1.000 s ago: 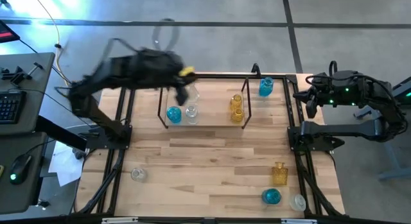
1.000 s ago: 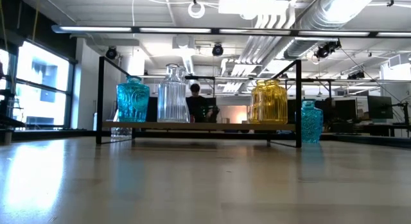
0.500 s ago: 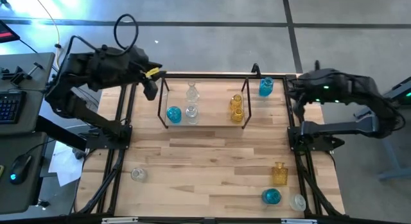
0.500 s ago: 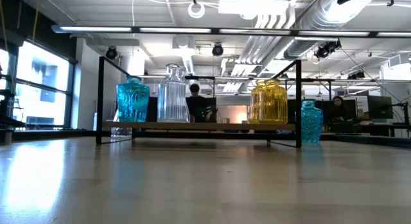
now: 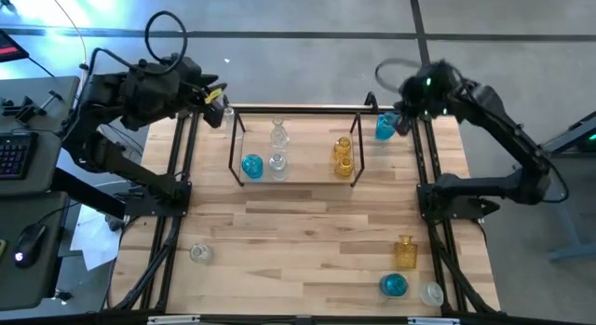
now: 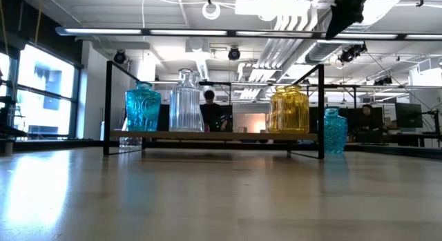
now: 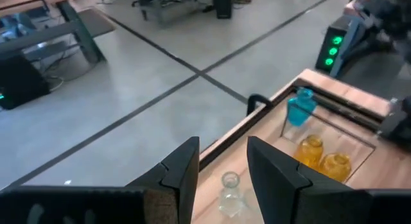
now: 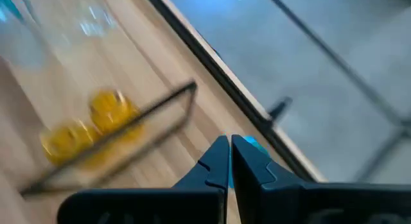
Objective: Sort vases onto shelf
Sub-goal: Put the blue vase on the shelf aligned with the other blue vase
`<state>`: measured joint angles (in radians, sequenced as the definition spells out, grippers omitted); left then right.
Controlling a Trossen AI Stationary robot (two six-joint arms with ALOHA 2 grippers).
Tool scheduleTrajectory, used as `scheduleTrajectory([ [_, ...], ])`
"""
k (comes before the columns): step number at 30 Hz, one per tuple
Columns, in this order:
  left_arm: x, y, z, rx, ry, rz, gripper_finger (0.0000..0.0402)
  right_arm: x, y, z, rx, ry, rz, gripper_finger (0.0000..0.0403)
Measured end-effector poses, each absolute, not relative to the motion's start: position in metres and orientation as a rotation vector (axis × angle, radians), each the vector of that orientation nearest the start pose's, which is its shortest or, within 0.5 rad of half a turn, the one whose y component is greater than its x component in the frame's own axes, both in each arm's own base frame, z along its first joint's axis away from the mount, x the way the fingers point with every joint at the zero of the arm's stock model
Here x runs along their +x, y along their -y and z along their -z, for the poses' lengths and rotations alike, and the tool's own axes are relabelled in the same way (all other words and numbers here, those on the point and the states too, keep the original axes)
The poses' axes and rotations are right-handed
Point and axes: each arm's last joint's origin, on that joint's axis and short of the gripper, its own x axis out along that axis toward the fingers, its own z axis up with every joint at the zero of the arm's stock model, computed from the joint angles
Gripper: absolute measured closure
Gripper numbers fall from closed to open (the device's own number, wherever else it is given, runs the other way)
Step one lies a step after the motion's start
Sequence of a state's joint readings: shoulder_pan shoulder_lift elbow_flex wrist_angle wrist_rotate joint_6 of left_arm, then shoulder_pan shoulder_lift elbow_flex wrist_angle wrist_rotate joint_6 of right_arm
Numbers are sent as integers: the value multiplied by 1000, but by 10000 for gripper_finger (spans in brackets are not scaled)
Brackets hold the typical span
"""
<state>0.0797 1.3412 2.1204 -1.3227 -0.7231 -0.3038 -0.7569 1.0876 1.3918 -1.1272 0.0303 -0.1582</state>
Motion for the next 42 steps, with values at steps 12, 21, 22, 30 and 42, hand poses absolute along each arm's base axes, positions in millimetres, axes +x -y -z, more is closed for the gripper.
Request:
scheduleTrajectory([
  [12, 128, -39, -527, -48, -498, -948, 279, 128, 211, -354, 634, -793, 586, 403],
  [21, 102, -35, -525, -58, -553, -897, 280, 135, 225, -337, 665, -865, 539, 384],
  [22, 99, -35, -525, -54, -551, -895, 280, 135, 225, -336, 677, -870, 530, 373],
  [30, 84, -32, -528, -40, -527, -888, 278, 135, 232, -322, 726, -958, 539, 238],
  [42, 83, -32, -528, -42, -524, -887, 278, 139, 248, -300, 722, -1090, 592, 156],
])
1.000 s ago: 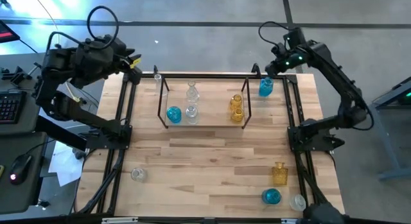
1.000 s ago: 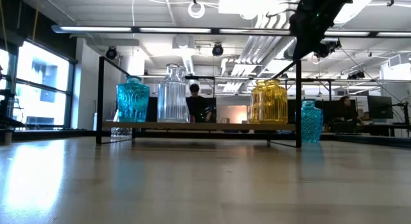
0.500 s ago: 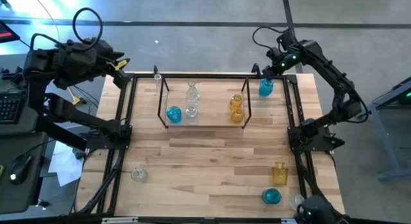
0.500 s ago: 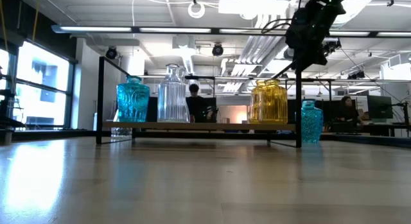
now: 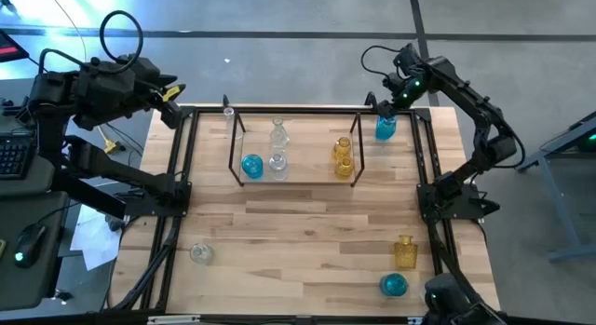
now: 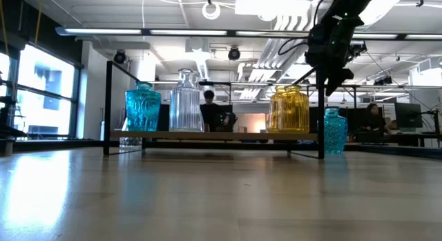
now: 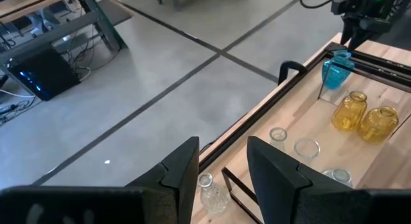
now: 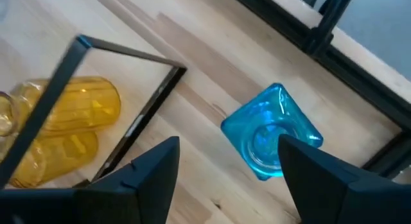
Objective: Sort vases onto shelf
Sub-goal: Put the blue vase on the shelf aligned with the other blue vase
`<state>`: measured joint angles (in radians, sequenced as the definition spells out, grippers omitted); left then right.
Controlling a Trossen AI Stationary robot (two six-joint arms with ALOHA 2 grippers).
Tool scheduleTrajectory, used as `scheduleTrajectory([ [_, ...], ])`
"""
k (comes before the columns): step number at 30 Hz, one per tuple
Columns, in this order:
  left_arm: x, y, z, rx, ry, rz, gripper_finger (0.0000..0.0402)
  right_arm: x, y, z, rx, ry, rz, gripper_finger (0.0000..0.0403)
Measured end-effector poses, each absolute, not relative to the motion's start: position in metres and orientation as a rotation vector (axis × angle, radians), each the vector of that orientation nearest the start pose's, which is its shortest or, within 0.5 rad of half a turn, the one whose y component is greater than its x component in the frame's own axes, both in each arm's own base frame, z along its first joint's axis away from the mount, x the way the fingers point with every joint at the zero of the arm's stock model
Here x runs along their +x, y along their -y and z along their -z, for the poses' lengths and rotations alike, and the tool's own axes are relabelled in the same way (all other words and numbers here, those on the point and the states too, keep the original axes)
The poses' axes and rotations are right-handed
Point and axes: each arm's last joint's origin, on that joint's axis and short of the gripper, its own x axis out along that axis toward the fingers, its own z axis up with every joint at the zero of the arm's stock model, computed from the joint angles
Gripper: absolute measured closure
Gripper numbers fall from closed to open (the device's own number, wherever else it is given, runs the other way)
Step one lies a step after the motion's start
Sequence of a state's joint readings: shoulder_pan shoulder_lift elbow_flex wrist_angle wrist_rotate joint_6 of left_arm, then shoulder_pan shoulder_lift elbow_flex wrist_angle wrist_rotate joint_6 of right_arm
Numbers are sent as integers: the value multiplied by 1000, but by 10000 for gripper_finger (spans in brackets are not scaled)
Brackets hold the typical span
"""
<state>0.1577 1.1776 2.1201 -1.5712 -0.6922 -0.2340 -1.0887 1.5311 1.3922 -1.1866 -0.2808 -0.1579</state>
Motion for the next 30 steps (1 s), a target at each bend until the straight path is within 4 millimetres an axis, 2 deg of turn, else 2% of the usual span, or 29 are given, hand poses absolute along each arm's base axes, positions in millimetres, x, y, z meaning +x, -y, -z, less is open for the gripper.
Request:
scheduleTrajectory([
  [30, 84, -32, -528, -42, -527, -886, 279, 151, 270, -252, 857, -1253, 529, 156],
])
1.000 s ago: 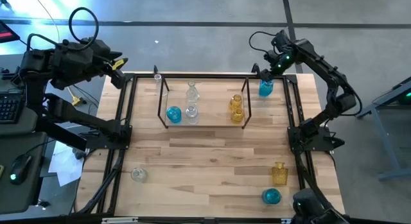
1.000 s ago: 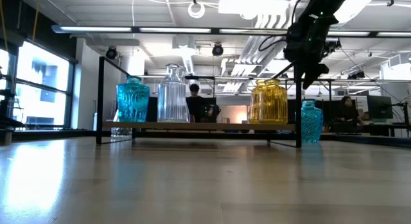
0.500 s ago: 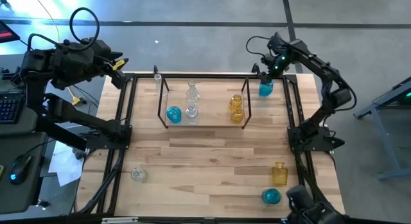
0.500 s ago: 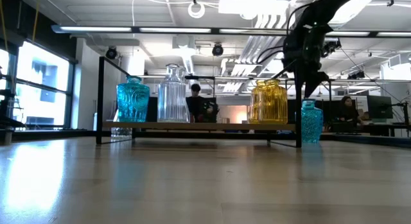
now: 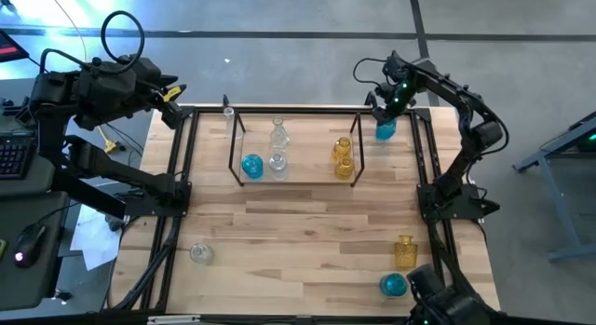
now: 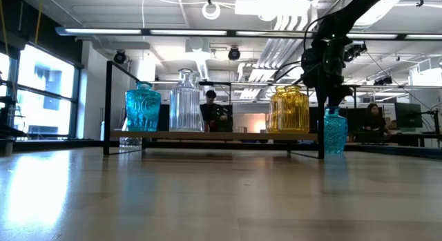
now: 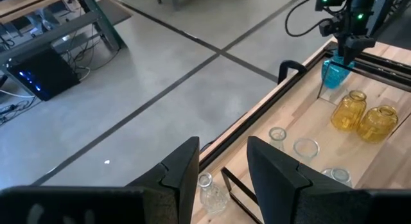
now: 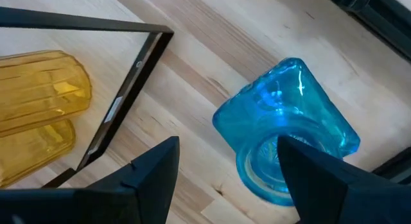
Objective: Sort vases onto shelf
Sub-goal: Put the blue vase on the shelf aligned with the other blue vase
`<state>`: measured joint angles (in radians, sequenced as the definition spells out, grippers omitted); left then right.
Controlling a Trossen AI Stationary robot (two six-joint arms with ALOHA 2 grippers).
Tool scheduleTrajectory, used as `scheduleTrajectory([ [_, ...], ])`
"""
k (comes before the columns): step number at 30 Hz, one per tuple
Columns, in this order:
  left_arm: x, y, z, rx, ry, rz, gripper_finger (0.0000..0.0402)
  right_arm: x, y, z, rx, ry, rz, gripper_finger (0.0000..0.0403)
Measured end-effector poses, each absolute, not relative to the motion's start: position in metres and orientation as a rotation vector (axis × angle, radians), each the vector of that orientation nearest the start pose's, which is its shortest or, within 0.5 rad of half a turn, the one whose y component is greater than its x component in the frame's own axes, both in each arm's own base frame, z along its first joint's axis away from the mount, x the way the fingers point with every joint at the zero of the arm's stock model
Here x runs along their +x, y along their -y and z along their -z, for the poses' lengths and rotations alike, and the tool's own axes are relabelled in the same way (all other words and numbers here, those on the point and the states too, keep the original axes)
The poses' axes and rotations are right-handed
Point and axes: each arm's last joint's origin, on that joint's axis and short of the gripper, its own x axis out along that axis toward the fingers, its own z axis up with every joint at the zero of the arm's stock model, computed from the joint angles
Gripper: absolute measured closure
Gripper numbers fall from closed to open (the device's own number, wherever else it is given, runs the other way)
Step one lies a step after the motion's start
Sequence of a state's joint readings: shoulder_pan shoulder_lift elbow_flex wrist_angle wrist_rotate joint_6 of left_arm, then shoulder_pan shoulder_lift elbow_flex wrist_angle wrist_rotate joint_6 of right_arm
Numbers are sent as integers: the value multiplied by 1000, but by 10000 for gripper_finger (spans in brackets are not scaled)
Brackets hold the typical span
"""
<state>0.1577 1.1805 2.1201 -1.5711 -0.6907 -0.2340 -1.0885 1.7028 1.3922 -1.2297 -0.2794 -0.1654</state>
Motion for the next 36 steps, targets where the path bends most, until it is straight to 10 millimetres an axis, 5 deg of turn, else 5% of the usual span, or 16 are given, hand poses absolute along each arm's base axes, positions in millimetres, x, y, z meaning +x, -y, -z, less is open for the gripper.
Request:
scheduleTrajectory([
  [12, 84, -32, -528, -41, -527, -886, 279, 153, 275, -241, 875, -1285, 530, 173],
  [29, 84, -32, -528, -39, -528, -885, 281, 151, 274, -241, 852, -1340, 561, 384],
  [36, 84, -32, -528, -39, -528, -885, 282, 150, 272, -241, 871, -1359, 550, 364],
])
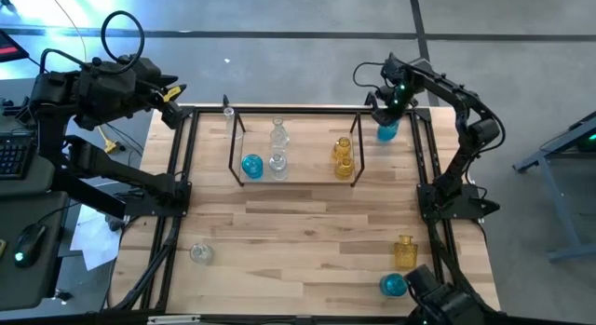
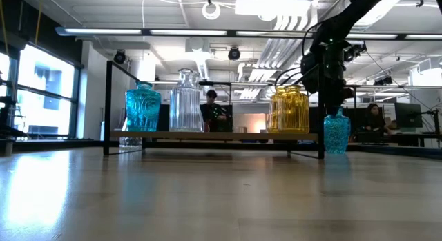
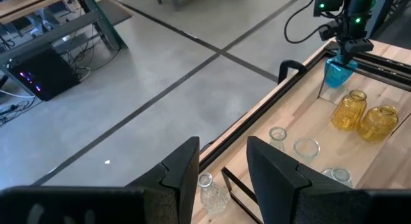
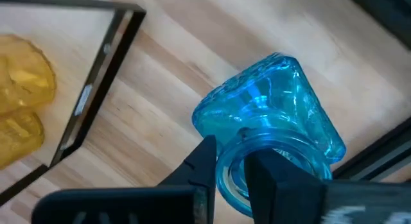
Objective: Sort vases onto shelf
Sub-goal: Put the blue vase on the shelf aligned with the other blue vase
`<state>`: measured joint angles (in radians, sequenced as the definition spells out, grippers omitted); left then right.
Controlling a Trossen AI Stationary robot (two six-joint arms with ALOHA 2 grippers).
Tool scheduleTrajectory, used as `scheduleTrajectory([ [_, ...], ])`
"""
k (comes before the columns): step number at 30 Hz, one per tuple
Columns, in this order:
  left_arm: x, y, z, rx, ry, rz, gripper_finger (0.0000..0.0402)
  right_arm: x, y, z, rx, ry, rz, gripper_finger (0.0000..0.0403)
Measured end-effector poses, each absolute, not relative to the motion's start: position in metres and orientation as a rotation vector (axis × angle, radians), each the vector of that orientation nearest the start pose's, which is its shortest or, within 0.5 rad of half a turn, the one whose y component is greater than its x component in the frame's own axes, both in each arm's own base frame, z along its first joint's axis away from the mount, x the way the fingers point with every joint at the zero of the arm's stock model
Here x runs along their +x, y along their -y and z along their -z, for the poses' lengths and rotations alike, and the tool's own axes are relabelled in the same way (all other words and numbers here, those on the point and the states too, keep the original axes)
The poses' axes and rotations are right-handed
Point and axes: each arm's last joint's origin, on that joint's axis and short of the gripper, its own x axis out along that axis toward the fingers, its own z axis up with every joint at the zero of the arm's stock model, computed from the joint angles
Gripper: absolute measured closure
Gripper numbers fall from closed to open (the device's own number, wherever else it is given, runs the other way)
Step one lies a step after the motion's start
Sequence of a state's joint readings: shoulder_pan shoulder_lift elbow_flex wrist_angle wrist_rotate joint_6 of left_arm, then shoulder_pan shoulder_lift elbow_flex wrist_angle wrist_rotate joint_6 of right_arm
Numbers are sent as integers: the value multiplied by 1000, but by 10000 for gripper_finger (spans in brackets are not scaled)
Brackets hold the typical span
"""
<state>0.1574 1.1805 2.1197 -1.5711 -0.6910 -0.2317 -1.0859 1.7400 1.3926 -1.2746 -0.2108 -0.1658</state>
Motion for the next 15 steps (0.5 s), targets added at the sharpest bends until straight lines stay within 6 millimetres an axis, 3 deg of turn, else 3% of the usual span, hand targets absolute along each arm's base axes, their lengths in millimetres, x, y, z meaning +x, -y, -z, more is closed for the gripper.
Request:
scheduleTrajectory([
  [7, 84, -32, -528, -24, -535, -881, 282, 146, 261, -248, 872, -1418, 532, 388],
  [15, 84, -32, -528, -23, -536, -880, 282, 138, 229, -289, 762, -1406, 586, 381],
])
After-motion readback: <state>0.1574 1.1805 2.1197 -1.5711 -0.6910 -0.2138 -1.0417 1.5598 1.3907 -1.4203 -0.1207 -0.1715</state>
